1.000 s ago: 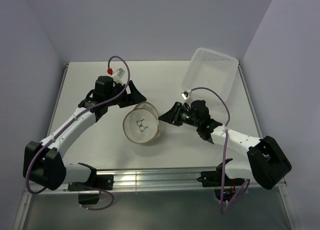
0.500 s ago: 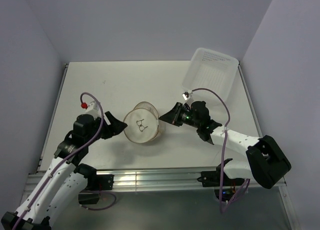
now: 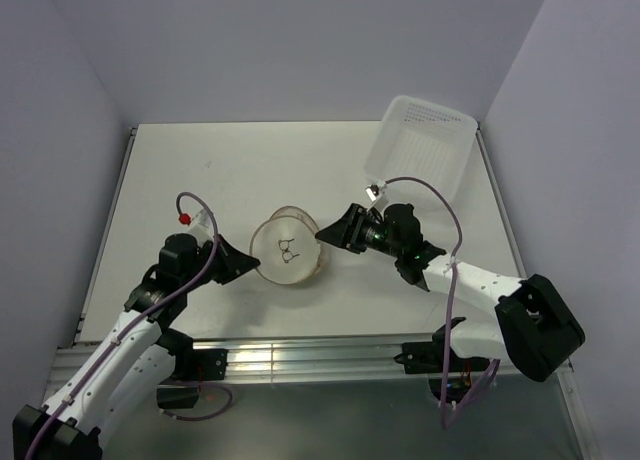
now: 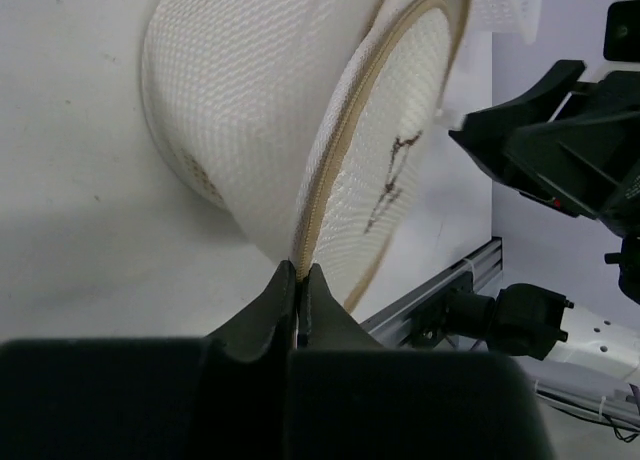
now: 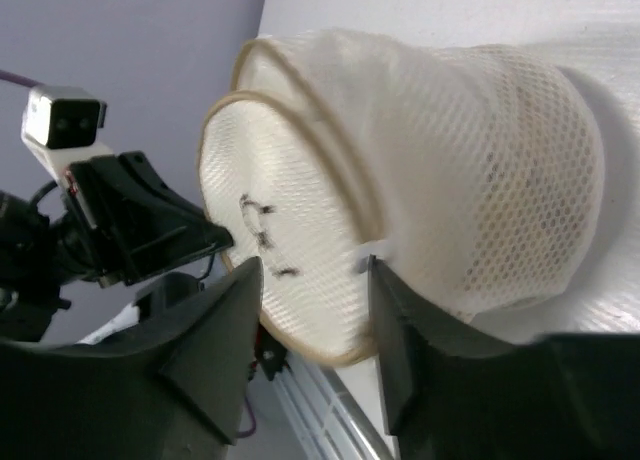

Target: Place the bra in the laundry bag and zip it closed

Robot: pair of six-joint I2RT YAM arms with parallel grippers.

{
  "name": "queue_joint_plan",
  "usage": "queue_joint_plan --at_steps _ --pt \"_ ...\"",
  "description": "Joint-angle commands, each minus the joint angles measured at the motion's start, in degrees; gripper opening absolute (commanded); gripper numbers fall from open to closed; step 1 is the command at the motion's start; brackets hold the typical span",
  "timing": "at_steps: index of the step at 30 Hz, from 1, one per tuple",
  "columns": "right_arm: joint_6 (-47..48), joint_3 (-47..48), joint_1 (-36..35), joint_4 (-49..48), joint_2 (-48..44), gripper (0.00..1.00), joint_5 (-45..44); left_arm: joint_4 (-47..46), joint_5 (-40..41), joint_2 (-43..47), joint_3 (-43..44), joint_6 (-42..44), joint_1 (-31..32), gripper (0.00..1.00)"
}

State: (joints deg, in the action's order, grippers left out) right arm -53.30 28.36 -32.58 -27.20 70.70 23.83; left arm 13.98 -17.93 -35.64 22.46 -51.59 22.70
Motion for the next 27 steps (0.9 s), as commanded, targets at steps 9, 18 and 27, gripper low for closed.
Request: queue_joint_plan --at_steps 9,18,27 --pt "6.3 0.6 0.4 6.8 -5.1 0.77 -1.5 -5.8 -3.3 -8.9 11.9 6.4 0.0 0.0" --pt "6.5 4.6 1.0 0.3 1.9 0.76 4.6 -12.8 -10.9 -12.4 10.9 5.3 -0.7 0.0" --pt "2.1 4.4 2.6 -7.3 8.0 0.68 6.4 -17.4 -16.5 -12.1 8.6 2.6 -2.8 0.0"
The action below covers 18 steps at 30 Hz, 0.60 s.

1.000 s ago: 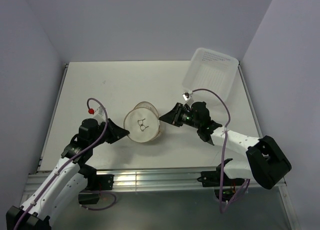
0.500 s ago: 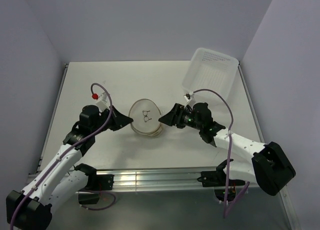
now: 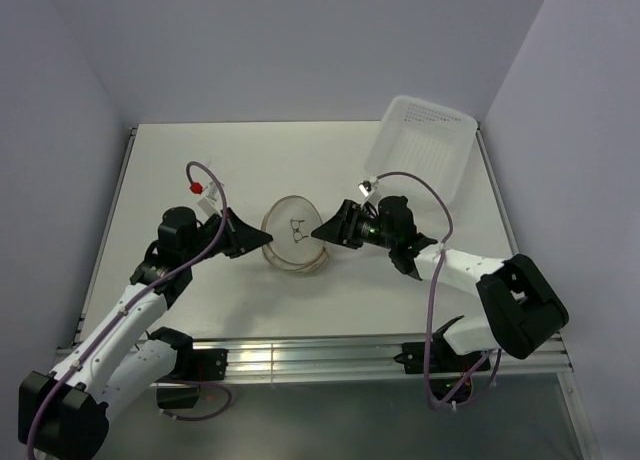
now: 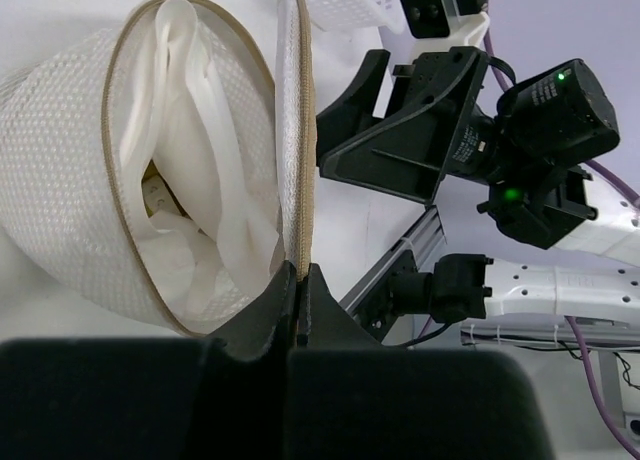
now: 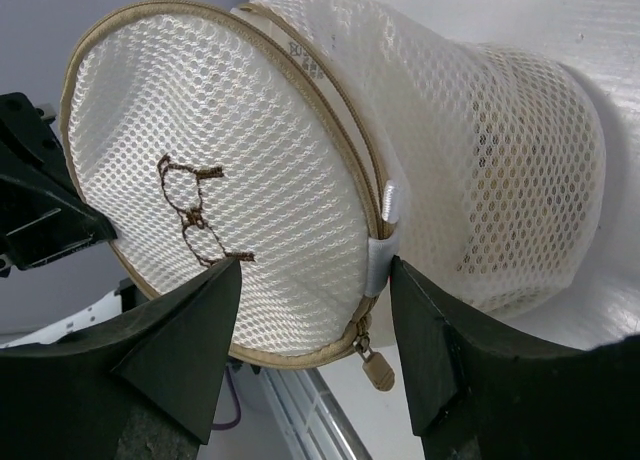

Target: Place the bra in the laundry bag and zip it closed

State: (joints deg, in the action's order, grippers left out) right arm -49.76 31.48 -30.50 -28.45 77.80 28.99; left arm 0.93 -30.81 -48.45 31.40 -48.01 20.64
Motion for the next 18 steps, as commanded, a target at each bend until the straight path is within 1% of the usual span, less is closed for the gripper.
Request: queue_joint_plan --at_steps 1,3,4,8,9,10,13,14,18 --pt "-1.9 1.2 0.6 -6.5 1.8 0.68 1.3 -4.4 -4.1 0.6 -0.4 -1.2 -1.0 0.0" --pt "-3.0 0.5 1.1 -9.3 2.8 0.68 2.6 -4.6 -4.5 0.5 -0.5 -1.3 -1.5 0.0" --pt "-4.1 0.2 1.5 -11.6 3.5 0.65 3.2 -4.5 -4.9 0.4 -0.5 -1.3 -1.7 0.0" --pt "-5.7 -0.1 1.8 -14.7 4.8 0.56 3.8 -3.7 -5.4 -0.2 -0.2 -0.9 -2.3 0.0" --pt "-6.0 -0.5 1.8 -15.4 5.1 0.52 4.1 -3.6 -5.3 -0.2 -0.2 -0.8 -2.5 0.0" --pt "-6.6 -0.7 1.9 -15.9 5.1 0.37 4.3 -3.2 -5.1 -0.2 -0.1 -0.6 -2.6 0.0" --pt "-8.5 -3.2 1.9 -19.3 3.9 0.26 4.5 -2.9 -4.6 -0.6 0.2 -0.2 -3.3 0.0" --pt "-9.0 -4.0 1.9 -20.6 3.2 0.16 4.3 -3.1 -4.2 -0.9 0.5 -0.2 -3.4 0.0" --pt "-12.1 -9.3 1.7 -21.7 -0.1 0.08 3.4 -5.1 -3.0 -5.5 2.6 0.0 -3.8 0.0"
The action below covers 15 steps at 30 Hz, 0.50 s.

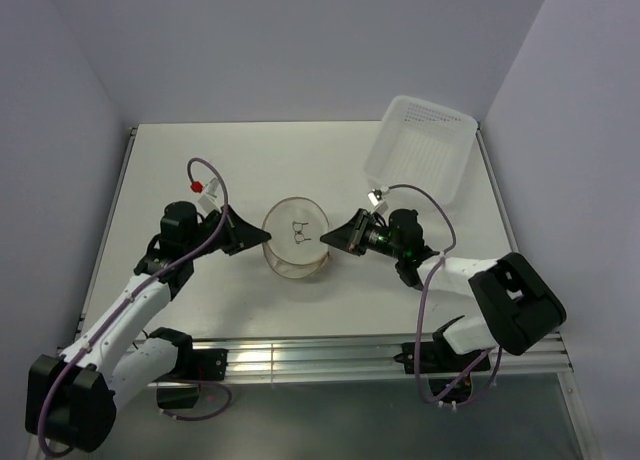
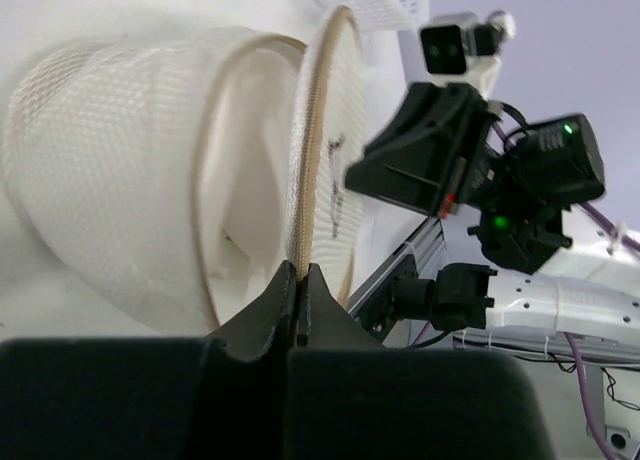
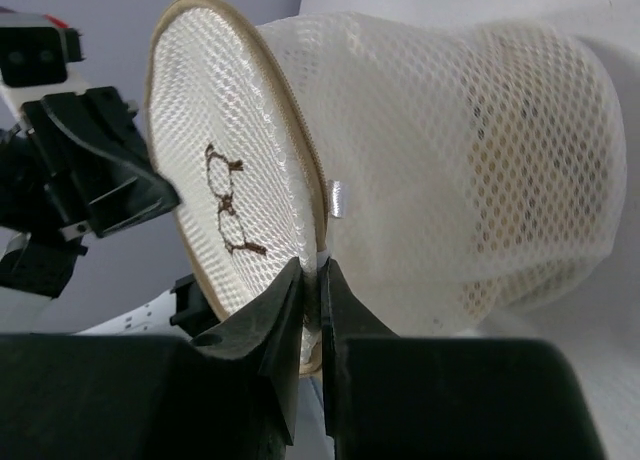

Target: Place the bra in the laundry bag and zip it closed

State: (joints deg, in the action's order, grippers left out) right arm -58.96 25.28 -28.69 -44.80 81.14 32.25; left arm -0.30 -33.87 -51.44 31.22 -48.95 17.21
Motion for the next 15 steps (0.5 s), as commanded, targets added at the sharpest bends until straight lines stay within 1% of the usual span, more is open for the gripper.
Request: queue_joint_plan --at_steps 1,2,3,5,7,8,9,10,11,12,13,14,15 --pt "-4.2 -4.0 -0.3 -4.8 -5.4 0.03 -1.7 -3.9 0.7 -3.7 3.6 1.5 -0.3 0.0" --pt "-4.7 -4.7 -0.6 -2.7 -6.5 0.0 -2.8 -3.9 1.3 -4.9 5.3 1.8 -0.3 0.0" --pt "-5.3 -5.9 -1.1 -1.4 -7.7 0.0 -4.2 -4.4 2.2 -7.2 6.0 2.3 -0.3 0.0" --pt "-7.7 -7.2 -2.9 3.2 -12.0 0.0 -10.8 -4.0 3.2 -9.5 8.4 3.7 -0.3 0.0" --pt "-9.8 -8.3 -4.6 7.3 -17.8 0.0 -16.7 -1.3 5.6 -12.3 9.7 5.9 -0.3 0.0" --pt "-10.3 -8.5 -6.8 10.9 -19.5 0.0 -23.0 -0.3 6.6 -12.7 10.7 6.3 -0.3 0.02" --pt "-10.7 -8.1 -8.0 12.8 -22.7 0.0 -26.3 0.1 7.2 -12.7 11.0 6.5 -0.3 0.21" --pt "-11.8 -7.8 -9.4 14.4 -23.7 0.0 -29.7 0.2 7.9 -12.4 11.4 6.5 -0.2 0.33" --pt "-12.3 -7.5 -10.5 16.3 -24.4 0.0 -35.3 2.1 8.8 -11.6 11.8 6.7 -0.1 0.45" --pt "-12.8 -6.8 -12.1 16.8 -24.5 0.0 -37.0 3.5 10.5 -9.3 12.5 7.0 1.2 0.61" --pt "-14.1 -6.6 -12.3 16.8 -24.1 0.0 -37.9 7.6 15.8 -7.7 13.9 7.8 2.2 0.68" --pt "-14.7 -6.4 -12.4 15.9 -23.5 0.0 -38.4 9.8 19.0 -6.1 14.5 8.0 3.4 0.7" --pt "-15.1 -5.9 -12.4 15.4 -22.0 0.0 -38.6 11.9 22.3 -2.4 14.7 8.0 6.9 0.71"
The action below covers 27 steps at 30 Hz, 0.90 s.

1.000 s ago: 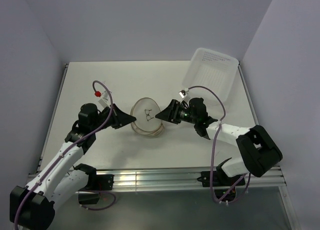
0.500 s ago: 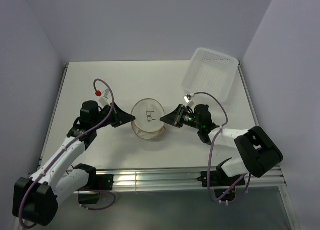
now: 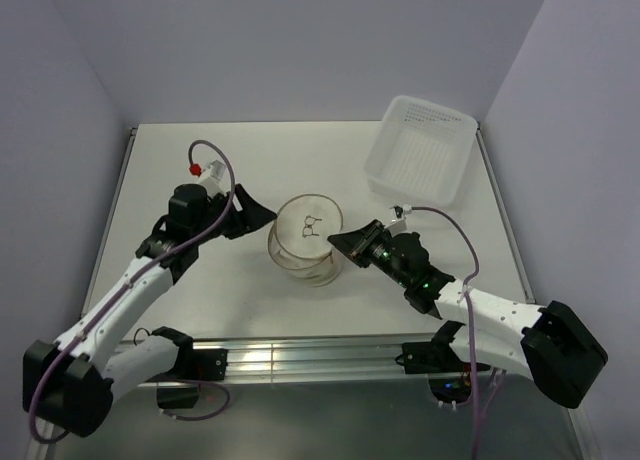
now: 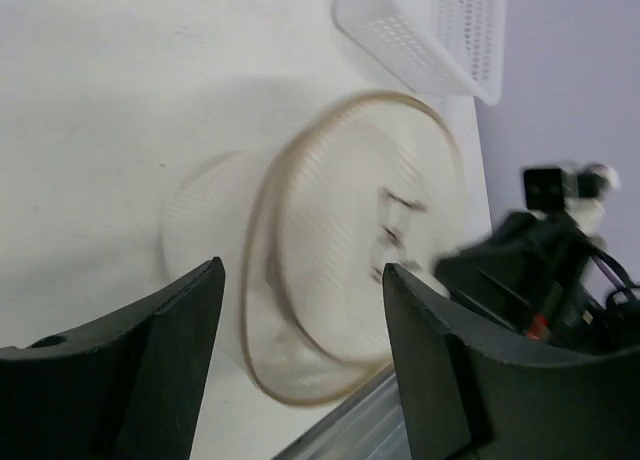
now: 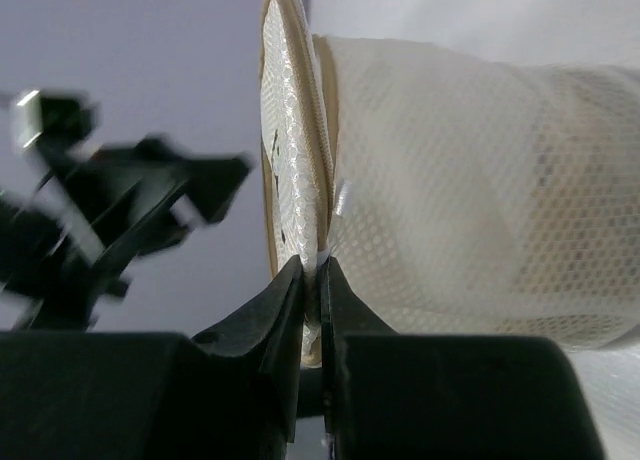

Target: Place the bra in the laundry bag and zip it closed

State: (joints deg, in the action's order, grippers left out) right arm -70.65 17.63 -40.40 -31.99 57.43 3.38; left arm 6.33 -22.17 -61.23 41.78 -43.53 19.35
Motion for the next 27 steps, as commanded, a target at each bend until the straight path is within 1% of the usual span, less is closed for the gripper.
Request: queue_joint_plan --at_steps 1,2,3,4,5,6,7,8,9,11,12,14,15,18,19,23,27 --pt "-3.7 2.2 -0.6 2.4 2.6 0.0 -9.7 8.6 13.9 9.4 3.8 1.2 7.2 0.7" --pt "-3.6 2.7 -0.7 2.3 3.3 0.0 -9.8 9.7 19.7 11.2 3.3 0.1 9.7 0.69" --pt "-3.6 3.1 -1.0 2.3 4.4 0.0 -10.1 10.3 21.8 14.8 2.5 -1.5 15.8 0.65" --pt "-3.7 3.2 -1.1 2.0 4.9 0.0 -9.9 10.5 24.9 16.4 0.1 -5.5 19.3 0.63" --pt "-3.7 3.1 -1.2 1.6 5.2 0.0 -9.9 10.4 28.9 17.5 -1.2 -7.5 22.4 0.61" --pt "-3.7 3.0 -1.3 1.5 5.6 0.0 -9.9 10.1 30.6 18.5 -2.4 -11.2 28.3 0.55" --pt "-3.5 2.9 -1.6 1.5 5.7 0.0 -10.0 9.7 32.5 18.5 -4.1 -12.8 31.5 0.51" --pt "-3.5 2.9 -1.7 1.5 5.7 0.0 -9.9 8.1 34.7 18.1 -4.7 -14.1 34.4 0.49" --pt "-3.4 2.6 -1.8 1.6 5.6 0.0 -9.9 6.3 38.4 16.2 -5.1 -15.2 40.1 0.45" --pt "-3.1 2.4 -2.1 1.9 5.4 0.0 -10.1 3.5 42.0 12.5 -4.3 -16.2 45.2 0.43" --pt "-2.7 2.3 -2.1 2.2 5.1 0.0 -10.0 1.7 45.2 7.8 -3.4 -15.6 49.0 0.43" --pt "-2.2 2.2 -2.2 3.2 4.5 0.0 -9.9 0.5 47.0 3.0 0.2 -14.5 51.2 0.43" --pt "-1.5 2.5 -2.2 3.9 3.8 0.0 -10.0 -0.6 48.3 -1.0 1.2 -13.5 51.8 0.43" --pt "-0.2 2.6 -2.1 5.5 2.4 0.0 -10.1 -4.2 48.6 -5.6 2.6 -12.1 51.9 0.44" --pt "0.1 2.7 -2.1 6.1 2.2 0.0 -10.1 -5.8 49.2 -6.5 2.7 -12.0 51.9 0.45" --pt "1.5 3.2 -2.2 7.8 1.0 0.0 -9.4 -6.0 51.9 -10.5 3.9 -11.2 51.8 0.46" --pt "2.4 3.6 -2.2 7.7 0.8 0.0 -8.0 -10.1 52.3 -13.9 4.3 -10.9 51.6 0.47"
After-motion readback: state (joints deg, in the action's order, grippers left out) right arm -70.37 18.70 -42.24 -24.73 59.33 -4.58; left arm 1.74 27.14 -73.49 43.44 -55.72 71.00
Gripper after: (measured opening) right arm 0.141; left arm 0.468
